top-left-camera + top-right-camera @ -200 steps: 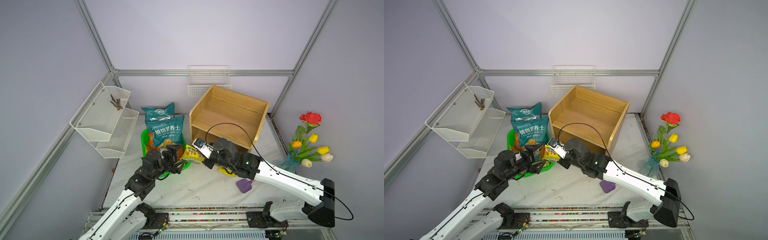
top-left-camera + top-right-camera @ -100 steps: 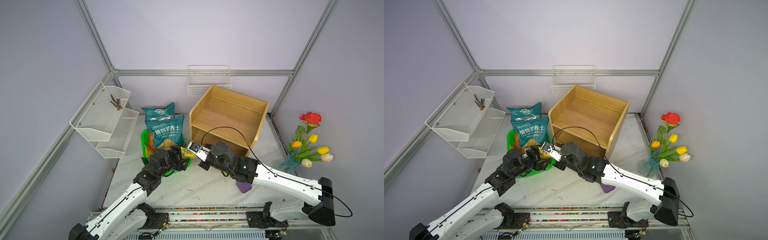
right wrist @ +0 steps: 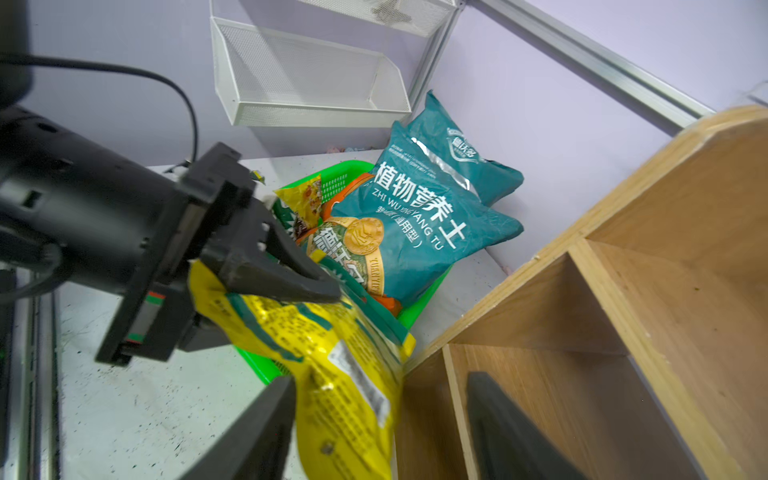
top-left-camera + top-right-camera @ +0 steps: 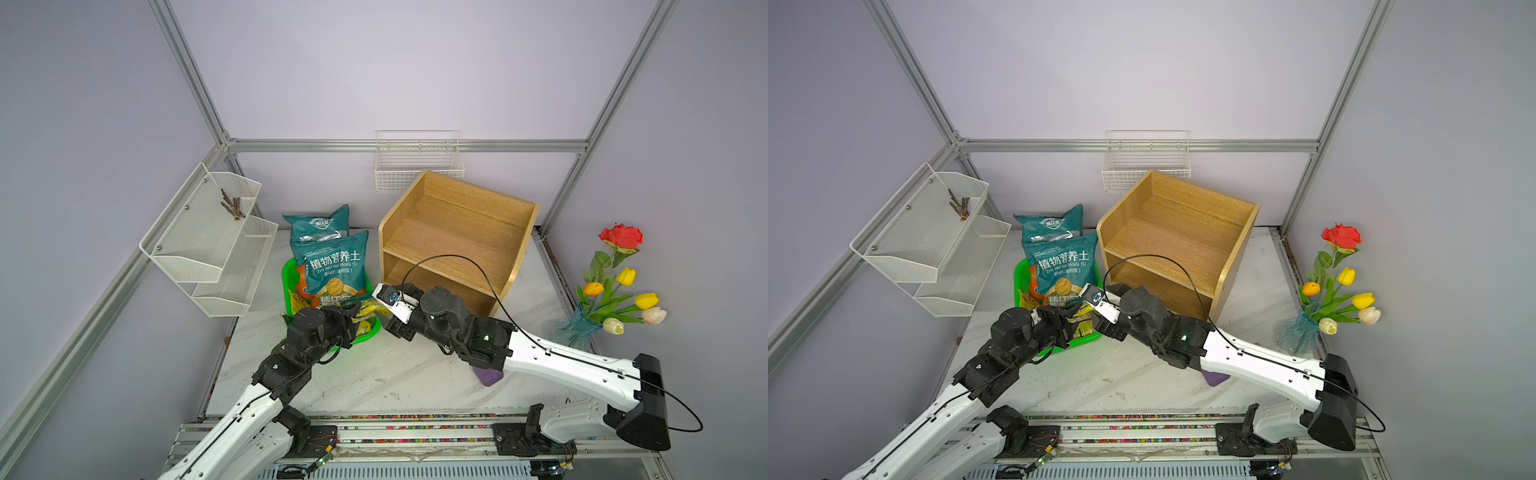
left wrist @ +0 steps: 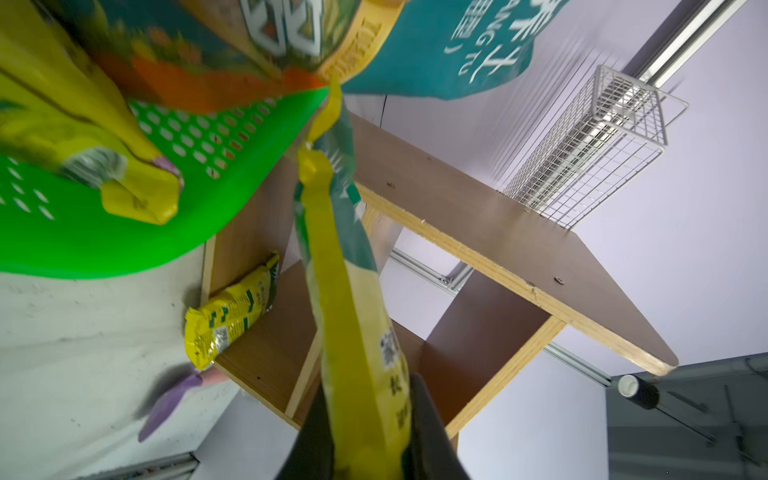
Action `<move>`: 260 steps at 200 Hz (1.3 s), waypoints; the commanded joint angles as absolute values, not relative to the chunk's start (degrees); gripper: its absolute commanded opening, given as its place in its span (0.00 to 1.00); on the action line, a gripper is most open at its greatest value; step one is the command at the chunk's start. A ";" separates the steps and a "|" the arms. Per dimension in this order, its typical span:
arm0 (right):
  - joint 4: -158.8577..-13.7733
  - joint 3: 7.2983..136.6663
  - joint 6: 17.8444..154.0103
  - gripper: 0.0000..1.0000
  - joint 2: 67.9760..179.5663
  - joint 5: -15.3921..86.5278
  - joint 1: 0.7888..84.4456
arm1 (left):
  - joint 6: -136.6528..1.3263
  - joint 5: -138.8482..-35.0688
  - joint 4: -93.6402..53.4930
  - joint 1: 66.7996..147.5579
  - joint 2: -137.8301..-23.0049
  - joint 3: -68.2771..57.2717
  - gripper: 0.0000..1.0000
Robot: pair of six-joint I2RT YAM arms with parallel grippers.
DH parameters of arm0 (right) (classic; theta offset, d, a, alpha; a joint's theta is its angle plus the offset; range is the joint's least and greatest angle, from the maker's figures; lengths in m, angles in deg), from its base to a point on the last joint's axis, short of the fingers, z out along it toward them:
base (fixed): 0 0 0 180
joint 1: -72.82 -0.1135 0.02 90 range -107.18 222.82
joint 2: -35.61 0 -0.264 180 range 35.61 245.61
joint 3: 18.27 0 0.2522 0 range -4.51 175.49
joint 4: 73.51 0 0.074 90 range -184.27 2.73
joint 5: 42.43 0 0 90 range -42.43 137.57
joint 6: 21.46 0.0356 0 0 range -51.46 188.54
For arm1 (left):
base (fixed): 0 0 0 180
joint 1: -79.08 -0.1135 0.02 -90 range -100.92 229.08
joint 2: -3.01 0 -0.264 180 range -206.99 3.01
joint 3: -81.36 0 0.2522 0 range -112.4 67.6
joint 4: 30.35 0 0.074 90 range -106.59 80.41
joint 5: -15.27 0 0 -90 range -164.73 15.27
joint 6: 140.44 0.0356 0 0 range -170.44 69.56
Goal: Take down the fertilizer bag from the shelf
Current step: Place the fertilizer bag in the storage box.
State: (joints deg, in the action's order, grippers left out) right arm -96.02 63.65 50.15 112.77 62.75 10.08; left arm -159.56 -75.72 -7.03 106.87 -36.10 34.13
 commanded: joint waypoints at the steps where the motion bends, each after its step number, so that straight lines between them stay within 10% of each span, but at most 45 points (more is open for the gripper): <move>1: -92.13 61.19 50.93 0.95 110.09 68.39 10.22 | -141.92 -68.35 5.23 101.87 -31.90 28.68 0.00; 76: -94.17 60.48 50.96 0.98 111.21 71.82 10.16 | -86.49 -70.20 40.70 91.82 -53.66 -6.04 0.00; 260: -93.25 57.19 49.25 0.99 111.25 76.29 10.17 | -82.59 -53.41 18.61 91.65 -74.17 16.09 0.00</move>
